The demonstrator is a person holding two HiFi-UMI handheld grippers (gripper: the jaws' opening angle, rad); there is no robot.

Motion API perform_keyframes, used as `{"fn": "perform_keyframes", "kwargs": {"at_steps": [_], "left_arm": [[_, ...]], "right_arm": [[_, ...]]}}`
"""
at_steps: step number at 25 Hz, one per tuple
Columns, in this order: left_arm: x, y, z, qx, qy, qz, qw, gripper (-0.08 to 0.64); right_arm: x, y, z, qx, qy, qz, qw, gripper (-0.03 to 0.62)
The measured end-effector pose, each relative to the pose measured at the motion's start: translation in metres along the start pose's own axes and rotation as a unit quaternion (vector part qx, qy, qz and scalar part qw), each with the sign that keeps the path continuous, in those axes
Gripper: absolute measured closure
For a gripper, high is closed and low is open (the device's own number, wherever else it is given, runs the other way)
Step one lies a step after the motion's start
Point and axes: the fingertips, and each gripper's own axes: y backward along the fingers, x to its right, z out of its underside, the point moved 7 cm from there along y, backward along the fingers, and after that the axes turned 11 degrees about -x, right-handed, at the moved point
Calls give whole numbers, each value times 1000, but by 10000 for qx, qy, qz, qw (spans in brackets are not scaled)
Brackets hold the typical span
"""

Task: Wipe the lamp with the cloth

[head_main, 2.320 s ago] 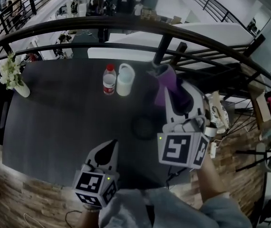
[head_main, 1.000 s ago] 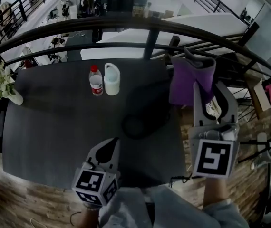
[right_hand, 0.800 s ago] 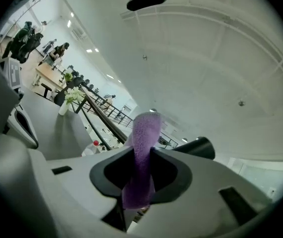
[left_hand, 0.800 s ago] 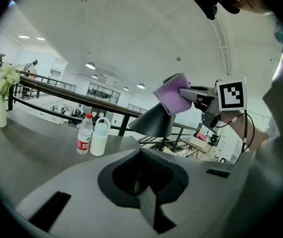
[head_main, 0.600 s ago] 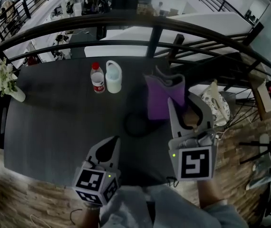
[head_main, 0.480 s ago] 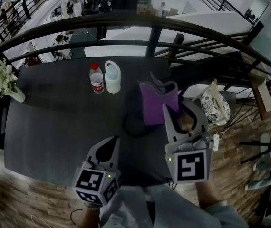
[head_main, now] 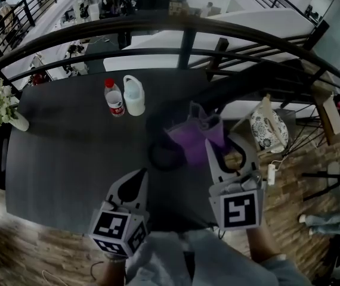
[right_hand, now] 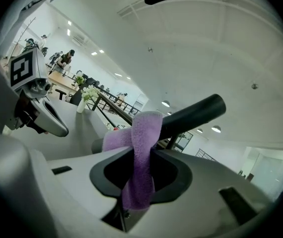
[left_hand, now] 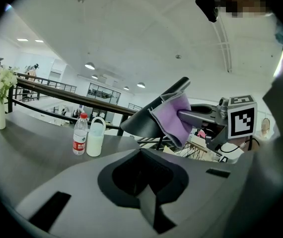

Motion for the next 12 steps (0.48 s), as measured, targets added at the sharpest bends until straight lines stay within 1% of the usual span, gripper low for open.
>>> {"fn": "perform_keyframes", "kwargs": {"at_steps": [3,7,9,12], "left_arm": [[4,-2,0,-6,-21,-25,10000,555],[5,-5,0,200,-60,-57,9998,555],[8,-6,1,162,1,-42,9999,555],[11,-4,-1,53,46,-116,9999,555]], "right_arm": [[14,2,7,-49,-32,171,9998,502],[32,2,8,-11,-54,440,9990,502],[40,1,5,61,-6,564,9984,502],[53,2,0,202,49,781,9967,502]]}}
